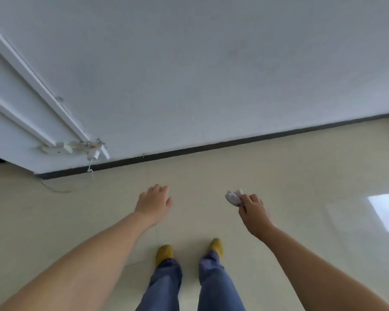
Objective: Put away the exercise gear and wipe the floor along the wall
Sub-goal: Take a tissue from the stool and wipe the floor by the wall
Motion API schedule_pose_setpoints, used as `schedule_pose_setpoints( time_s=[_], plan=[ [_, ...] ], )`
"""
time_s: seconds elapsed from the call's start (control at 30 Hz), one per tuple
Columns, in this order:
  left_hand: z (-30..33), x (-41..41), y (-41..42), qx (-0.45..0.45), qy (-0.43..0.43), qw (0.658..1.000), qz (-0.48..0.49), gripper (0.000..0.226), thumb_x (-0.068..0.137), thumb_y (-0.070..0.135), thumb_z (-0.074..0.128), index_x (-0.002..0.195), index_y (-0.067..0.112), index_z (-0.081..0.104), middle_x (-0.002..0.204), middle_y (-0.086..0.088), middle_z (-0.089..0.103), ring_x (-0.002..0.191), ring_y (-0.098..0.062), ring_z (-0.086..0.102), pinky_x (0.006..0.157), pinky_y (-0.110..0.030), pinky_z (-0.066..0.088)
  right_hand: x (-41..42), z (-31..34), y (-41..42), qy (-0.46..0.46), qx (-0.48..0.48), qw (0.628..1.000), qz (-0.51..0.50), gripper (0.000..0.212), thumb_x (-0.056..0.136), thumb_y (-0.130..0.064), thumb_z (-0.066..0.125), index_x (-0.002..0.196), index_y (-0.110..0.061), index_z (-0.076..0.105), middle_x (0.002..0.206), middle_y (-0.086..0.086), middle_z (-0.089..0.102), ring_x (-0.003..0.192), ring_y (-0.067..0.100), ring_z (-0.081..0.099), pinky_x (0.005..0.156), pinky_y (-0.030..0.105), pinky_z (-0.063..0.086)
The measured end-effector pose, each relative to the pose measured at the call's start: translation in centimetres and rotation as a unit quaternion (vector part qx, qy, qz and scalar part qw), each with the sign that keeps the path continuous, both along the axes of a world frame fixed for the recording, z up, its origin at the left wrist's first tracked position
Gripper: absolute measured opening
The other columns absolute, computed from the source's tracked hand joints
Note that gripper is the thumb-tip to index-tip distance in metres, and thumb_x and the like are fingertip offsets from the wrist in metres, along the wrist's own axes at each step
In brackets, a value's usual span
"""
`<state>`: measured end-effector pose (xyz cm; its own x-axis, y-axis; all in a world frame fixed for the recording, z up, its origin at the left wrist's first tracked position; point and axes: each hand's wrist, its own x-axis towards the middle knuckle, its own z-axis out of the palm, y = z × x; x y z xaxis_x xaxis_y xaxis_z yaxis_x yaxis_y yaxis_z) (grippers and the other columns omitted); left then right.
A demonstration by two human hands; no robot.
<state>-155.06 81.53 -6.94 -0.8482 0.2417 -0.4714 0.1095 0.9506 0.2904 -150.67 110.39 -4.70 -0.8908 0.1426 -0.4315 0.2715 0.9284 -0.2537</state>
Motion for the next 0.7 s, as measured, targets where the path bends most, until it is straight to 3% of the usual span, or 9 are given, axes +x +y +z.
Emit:
schedule_pose_setpoints(
  time_s=[0.13,0.23,0.33,0.57,0.7],
  plan=[
    [-7.6,-0.8,1.1,0.004,-0.030,0.995,0.100,0.040,0.100,0.033,0.030,0.135,0.016,0.038,0.132,-0.004,0.047,0.118,-0.023,0.045,0.096,-0.034,0.038,-7.6,-7.8,0.0,-0.036,-0.020,0.993,0.107,0.032,0.097,-0.019,0.040,0.127,-0.017,0.048,0.118,0.004,0.048,0.112,0.022,0.045,0.076,0.029,0.041],
    [-16.8,-2.3,1.2,-0.011,-0.061,0.982,0.177,0.042,0.101,0.034,0.027,0.139,0.017,0.033,0.134,-0.003,0.044,0.119,-0.019,0.045,0.097,-0.030,0.038,-14.4,-17.3,-1.1,-0.041,-0.027,0.979,0.197,0.031,0.098,-0.019,0.039,0.128,-0.017,0.048,0.121,0.004,0.049,0.113,0.021,0.045,0.075,0.025,0.036],
    [-26.6,-2.6,0.6,-0.024,-0.074,0.970,0.231,0.045,0.101,0.035,0.026,0.142,0.017,0.029,0.138,-0.003,0.041,0.122,-0.019,0.043,0.099,-0.030,0.037,-18.4,-27.6,-3.1,-0.052,-0.035,0.964,0.258,0.031,0.098,-0.021,0.038,0.128,-0.018,0.047,0.122,0.003,0.048,0.113,0.020,0.045,0.078,0.027,0.040],
    [-48.1,-1.2,-3.7,-0.067,-0.044,0.971,0.227,0.047,0.099,0.037,0.028,0.139,0.014,0.036,0.135,-0.006,0.046,0.122,-0.025,0.045,0.098,-0.034,0.037,-21.9,-50.4,-9.0,-0.027,-0.063,0.934,0.350,0.032,0.098,-0.019,0.037,0.128,-0.017,0.049,0.122,0.005,0.048,0.114,0.022,0.044,0.081,0.034,0.046],
    [-58.6,-2.5,-8.8,-0.062,-0.003,0.971,0.230,0.048,0.099,0.032,0.035,0.142,0.011,0.033,0.142,-0.009,0.040,0.129,-0.027,0.039,0.103,-0.038,0.034,-26.2,-61.0,-13.2,0.036,-0.068,0.924,0.375,0.035,0.099,-0.019,0.037,0.133,-0.014,0.046,0.126,0.008,0.048,0.115,0.026,0.044,0.089,0.037,0.045]
  ],
)
